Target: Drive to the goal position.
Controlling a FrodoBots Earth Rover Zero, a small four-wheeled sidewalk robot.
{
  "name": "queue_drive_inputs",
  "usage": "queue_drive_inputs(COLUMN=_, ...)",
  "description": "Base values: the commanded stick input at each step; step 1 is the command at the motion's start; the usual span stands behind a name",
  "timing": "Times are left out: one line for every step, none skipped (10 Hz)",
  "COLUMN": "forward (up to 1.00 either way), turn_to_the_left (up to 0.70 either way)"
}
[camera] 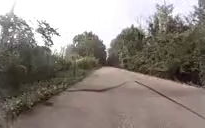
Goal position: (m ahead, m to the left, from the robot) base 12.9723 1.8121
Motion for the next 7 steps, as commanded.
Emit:
queue_drive_inputs(forward=0.70, turn_to_the_left=0.00)
queue_drive_inputs(forward=0.70, turn_to_the_left=0.00)
queue_drive_inputs(forward=0.70, turn_to_the_left=0.00)
queue_drive_inputs(forward=0.70, turn_to_the_left=0.00)
queue_drive_inputs(forward=0.70, turn_to_the_left=0.00)
queue_drive_inputs(forward=0.70, turn_to_the_left=0.00)
queue_drive_inputs(forward=0.70, turn_to_the_left=0.00)
